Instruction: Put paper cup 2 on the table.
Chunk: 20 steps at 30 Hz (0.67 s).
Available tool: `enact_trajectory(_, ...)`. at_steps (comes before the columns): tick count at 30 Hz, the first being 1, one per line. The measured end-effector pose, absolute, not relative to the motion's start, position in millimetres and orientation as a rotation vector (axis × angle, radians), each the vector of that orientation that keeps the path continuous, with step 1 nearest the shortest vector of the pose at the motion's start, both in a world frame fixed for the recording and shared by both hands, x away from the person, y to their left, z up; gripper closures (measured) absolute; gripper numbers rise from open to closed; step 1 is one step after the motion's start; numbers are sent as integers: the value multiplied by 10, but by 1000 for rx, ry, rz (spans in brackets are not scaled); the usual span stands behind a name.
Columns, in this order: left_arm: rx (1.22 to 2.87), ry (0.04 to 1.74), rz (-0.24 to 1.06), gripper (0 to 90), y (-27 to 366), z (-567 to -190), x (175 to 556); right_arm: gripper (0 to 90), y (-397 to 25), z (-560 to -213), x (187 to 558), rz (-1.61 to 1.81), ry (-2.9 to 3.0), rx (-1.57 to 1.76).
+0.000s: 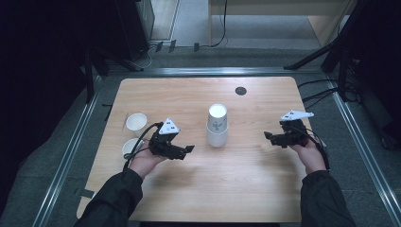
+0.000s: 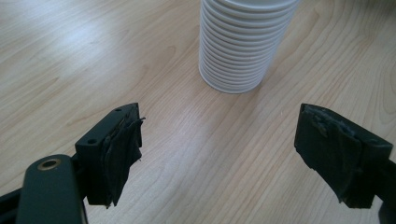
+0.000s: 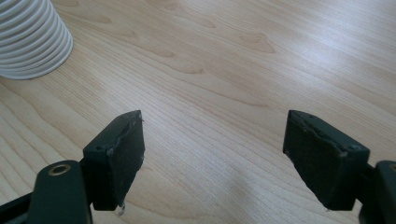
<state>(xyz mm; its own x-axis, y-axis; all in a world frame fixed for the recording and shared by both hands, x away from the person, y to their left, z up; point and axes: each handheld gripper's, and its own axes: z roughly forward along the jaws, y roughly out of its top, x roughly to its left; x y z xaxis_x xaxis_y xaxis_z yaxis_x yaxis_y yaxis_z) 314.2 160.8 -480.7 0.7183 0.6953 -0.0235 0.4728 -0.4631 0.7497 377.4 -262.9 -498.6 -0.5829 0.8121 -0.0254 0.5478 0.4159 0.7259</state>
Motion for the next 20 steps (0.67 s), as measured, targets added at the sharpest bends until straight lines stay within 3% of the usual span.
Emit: enact_trajectory(20, 2152, 882, 346, 152, 1627, -4819, 3149, 210, -2633, -4992, 3779, 965, 2309, 1161)
